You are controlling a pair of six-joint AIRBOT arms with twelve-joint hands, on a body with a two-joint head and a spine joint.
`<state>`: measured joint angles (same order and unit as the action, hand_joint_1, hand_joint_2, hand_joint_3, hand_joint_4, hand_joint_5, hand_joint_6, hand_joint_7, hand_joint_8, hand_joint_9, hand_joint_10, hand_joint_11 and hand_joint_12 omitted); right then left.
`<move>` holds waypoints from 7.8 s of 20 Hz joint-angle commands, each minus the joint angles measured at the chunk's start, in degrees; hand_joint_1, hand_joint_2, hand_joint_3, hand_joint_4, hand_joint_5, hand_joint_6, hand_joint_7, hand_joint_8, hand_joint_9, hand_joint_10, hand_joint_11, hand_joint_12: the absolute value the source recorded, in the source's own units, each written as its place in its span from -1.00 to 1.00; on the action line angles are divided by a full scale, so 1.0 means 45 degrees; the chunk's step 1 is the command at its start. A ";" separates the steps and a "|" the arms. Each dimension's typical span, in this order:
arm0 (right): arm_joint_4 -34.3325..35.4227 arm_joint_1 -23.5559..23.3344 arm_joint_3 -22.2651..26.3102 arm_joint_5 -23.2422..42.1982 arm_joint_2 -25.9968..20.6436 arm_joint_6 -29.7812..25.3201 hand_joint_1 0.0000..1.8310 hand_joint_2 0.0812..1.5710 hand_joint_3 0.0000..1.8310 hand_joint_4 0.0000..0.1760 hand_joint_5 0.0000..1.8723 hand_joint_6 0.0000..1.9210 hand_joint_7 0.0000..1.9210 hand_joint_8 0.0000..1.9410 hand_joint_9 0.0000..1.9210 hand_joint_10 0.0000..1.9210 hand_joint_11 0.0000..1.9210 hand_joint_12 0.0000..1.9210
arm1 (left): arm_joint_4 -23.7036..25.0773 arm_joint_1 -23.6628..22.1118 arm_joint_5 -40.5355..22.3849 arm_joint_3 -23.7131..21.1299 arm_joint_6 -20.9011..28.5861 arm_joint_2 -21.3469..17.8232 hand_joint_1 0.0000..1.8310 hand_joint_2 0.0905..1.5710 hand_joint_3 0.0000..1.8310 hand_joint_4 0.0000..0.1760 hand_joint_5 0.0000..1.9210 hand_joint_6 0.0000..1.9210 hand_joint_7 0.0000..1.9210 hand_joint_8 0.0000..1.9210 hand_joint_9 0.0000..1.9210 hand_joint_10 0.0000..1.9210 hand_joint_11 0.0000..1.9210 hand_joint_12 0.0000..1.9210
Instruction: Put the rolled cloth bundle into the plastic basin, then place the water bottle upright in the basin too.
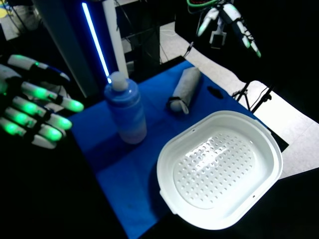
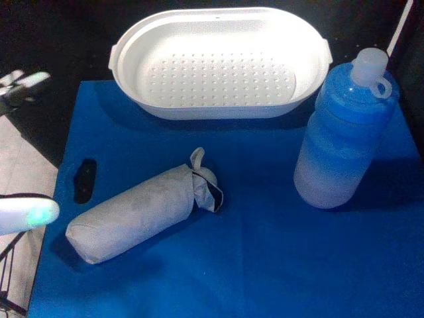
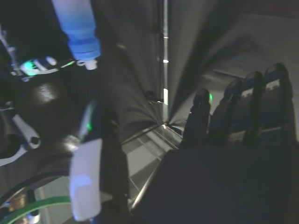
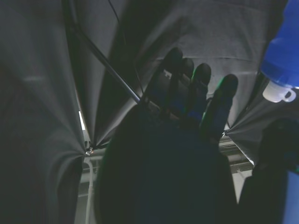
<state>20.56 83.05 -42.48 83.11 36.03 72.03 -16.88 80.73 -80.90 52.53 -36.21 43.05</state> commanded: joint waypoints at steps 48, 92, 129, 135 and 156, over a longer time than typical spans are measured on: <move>0.0135 -0.0153 -0.0168 0.1309 -0.0056 -0.0075 -0.57 0.77 -1.00 -0.59 -0.58 -1.00 -0.76 -1.00 -0.83 -1.00 -1.00 -0.60 | 1.0780 -0.8184 1.1848 0.2947 0.1509 0.2639 0.82 0.43 -0.99 0.99 -0.37 1.00 0.08 1.00 0.39 1.00 0.60 1.00; 0.0092 -0.0192 -0.0856 0.1218 0.0731 -0.0292 -0.80 0.92 -1.00 -0.73 -0.62 -1.00 -0.80 -1.00 -0.84 -1.00 -0.99 -0.70 | 0.5411 -1.2889 1.3802 1.1928 -0.1025 0.8961 0.79 0.39 -1.00 1.00 -0.23 1.00 0.03 1.00 0.26 1.00 0.44 1.00; -0.0305 -0.0212 -0.0877 0.1185 0.0177 -0.1819 -0.21 0.38 -1.00 0.66 -0.98 -1.00 -0.92 -1.00 -0.88 -1.00 -0.94 -0.68 | 0.4528 -0.7583 0.6486 0.2032 -0.0978 -0.0296 -0.54 -0.02 -1.00 1.00 -1.00 -1.00 -1.00 -1.00 -1.00 -1.00 -1.00 -1.00; -0.0515 -0.0611 -0.1203 0.0786 0.0766 -0.1883 -0.17 0.32 -1.00 0.88 -0.96 -1.00 -0.87 -1.00 -0.84 -1.00 -1.00 -0.53 | 0.0458 -0.2499 0.2027 0.0195 -0.1756 -0.0819 -0.43 -0.08 -1.00 0.97 -1.00 -1.00 -1.00 -1.00 -1.00 -1.00 -1.00 -1.00; -0.1489 -0.3900 -0.3700 -0.1657 0.3354 -0.5478 -0.13 0.31 -1.00 1.00 -0.95 -0.99 -0.90 -1.00 -0.94 -1.00 -1.00 -0.64 | -0.2193 0.1486 -0.1626 -0.0639 -0.0569 -0.0521 -0.35 0.01 -1.00 1.00 -1.00 -1.00 -1.00 -1.00 -1.00 -1.00 -1.00 -1.00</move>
<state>14.02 66.22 -59.29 68.42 51.16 47.79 -25.91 87.79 -81.23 49.78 -39.22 40.58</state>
